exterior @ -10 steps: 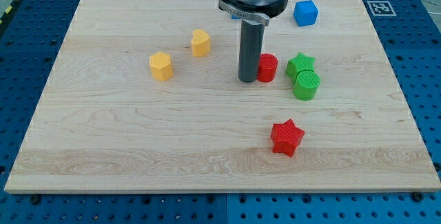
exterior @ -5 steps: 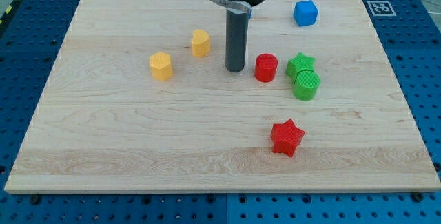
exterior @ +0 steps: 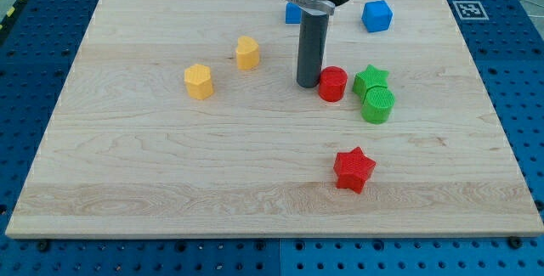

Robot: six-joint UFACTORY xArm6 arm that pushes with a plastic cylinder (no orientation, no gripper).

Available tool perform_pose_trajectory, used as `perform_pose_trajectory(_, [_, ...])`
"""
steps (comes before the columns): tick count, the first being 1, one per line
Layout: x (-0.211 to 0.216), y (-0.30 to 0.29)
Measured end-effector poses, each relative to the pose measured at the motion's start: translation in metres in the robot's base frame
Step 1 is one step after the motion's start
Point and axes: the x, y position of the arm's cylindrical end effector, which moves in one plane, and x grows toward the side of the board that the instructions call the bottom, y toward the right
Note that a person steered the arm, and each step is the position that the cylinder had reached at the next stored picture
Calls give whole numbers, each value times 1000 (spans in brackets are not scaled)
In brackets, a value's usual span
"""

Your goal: Move the red circle left to the green star

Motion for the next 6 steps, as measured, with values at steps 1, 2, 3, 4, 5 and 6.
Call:
perform_pose_trajectory(1, [7, 8])
perform_pose_trajectory(2, [18, 9])
perform_pose_trajectory(3, [22, 9])
perform_pose_trajectory(4, [45, 9])
perform_pose_trajectory(5, [78, 5])
perform_pose_trajectory(6, [104, -5])
